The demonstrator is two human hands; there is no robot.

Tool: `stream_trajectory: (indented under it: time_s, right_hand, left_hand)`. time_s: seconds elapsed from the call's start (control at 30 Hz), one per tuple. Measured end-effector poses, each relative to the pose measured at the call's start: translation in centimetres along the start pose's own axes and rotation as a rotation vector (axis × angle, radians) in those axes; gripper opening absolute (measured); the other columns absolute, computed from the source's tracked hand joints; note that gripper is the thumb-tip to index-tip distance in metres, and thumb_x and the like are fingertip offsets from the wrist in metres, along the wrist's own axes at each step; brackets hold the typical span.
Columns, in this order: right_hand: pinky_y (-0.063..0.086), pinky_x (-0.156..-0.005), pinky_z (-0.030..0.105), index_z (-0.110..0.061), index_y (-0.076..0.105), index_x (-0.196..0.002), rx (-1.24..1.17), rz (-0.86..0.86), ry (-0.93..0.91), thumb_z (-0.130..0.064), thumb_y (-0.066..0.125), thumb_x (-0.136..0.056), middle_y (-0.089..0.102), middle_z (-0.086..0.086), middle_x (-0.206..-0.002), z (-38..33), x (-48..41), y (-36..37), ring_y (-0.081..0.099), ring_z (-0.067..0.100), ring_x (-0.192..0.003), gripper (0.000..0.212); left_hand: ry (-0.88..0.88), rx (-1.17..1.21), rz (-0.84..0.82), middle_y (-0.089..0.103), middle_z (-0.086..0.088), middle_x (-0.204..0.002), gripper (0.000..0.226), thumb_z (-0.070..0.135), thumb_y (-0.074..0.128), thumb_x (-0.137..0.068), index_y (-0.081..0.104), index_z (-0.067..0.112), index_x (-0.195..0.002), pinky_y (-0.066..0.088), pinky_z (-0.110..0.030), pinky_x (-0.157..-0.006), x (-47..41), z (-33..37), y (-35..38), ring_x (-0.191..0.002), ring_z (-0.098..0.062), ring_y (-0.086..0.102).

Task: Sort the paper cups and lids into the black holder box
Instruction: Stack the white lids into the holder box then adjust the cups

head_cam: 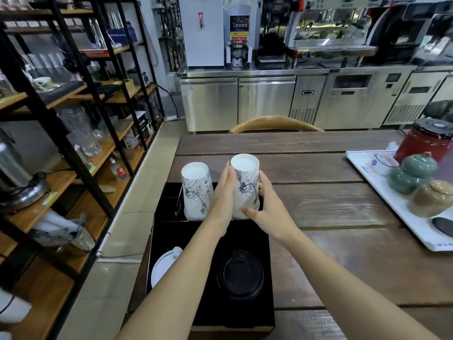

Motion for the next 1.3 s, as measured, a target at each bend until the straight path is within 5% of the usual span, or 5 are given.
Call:
stream_trajectory:
  time_s: [0.2,0.4,0.67,0.9,1.3]
  right_hand:
    - [0.031,-0.112,0.049,-0.029,0.021,-0.145,0.077,0.131,0.016,-0.023,0.064,-0.076,0.038,0.001,-0.146,-0.1,0.8,0.2,0.039,0.019,-0.133,0.081]
    - [0.047,-0.087,0.043,-0.007,0.047,-0.124,0.184,0.38,-0.223,-0.008,0.056,-0.086,0.044,-0.005,-0.106,-1.7,2.2,0.5,0.052,0.02,-0.096,0.039]
    - [0.036,-0.076,0.007,-0.01,0.052,-0.123,0.162,-0.063,-0.237,-0.004,0.053,-0.086,0.056,0.0,-0.102,-2.9,1.5,3.7,0.049,0.001,-0.084,0.038]
    - [0.03,-0.112,0.031,-0.031,0.014,-0.147,0.109,-0.299,-0.124,-0.009,0.054,-0.074,0.044,-0.003,-0.142,-3.7,0.1,6.7,0.044,0.013,-0.126,0.086]
    - [0.032,-0.114,0.039,-0.037,0.01,-0.146,0.061,-0.325,-0.071,-0.023,0.06,-0.066,0.04,-0.012,-0.144,-2.8,-1.0,7.4,0.042,0.009,-0.131,0.095]
  left_hand:
    - [-0.003,-0.031,0.022,0.049,0.013,-0.141,0.056,0.059,0.039,-0.088,0.045,0.033,-0.137,0.029,-0.037,-0.114,0.0,0.0,-0.3,-0.13,-0.005,0.042]
    - [0.28,-0.158,0.461,0.065,0.005,-0.07,0.026,0.027,0.054,-0.091,0.061,0.022,-0.066,0.051,-0.038,-0.076,2.5,1.9,-2.0,-0.072,-0.016,0.062]
    - [0.314,-0.052,0.777,0.062,0.003,-0.087,0.02,0.026,0.046,-0.094,0.059,0.025,-0.078,0.044,-0.03,-0.081,2.4,1.8,-7.0,-0.085,-0.012,0.056]
    - [-0.062,0.147,0.282,0.029,0.001,-0.155,0.061,0.054,0.017,-0.097,0.029,0.021,-0.147,0.019,-0.03,-0.114,0.2,-0.2,-9.4,-0.144,-0.013,0.023]
    - [-0.135,0.058,0.141,0.06,0.025,-0.108,0.035,0.055,0.025,-0.095,0.056,0.045,-0.105,0.044,-0.023,-0.078,0.8,-0.4,-9.3,-0.091,0.016,0.053]
Point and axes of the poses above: each hand's wrist, its own x-axis away from the middle knuckle, its own y-axis out of the palm, z = x × y, the point moved 1 cm from there along -x, towards the middle knuckle
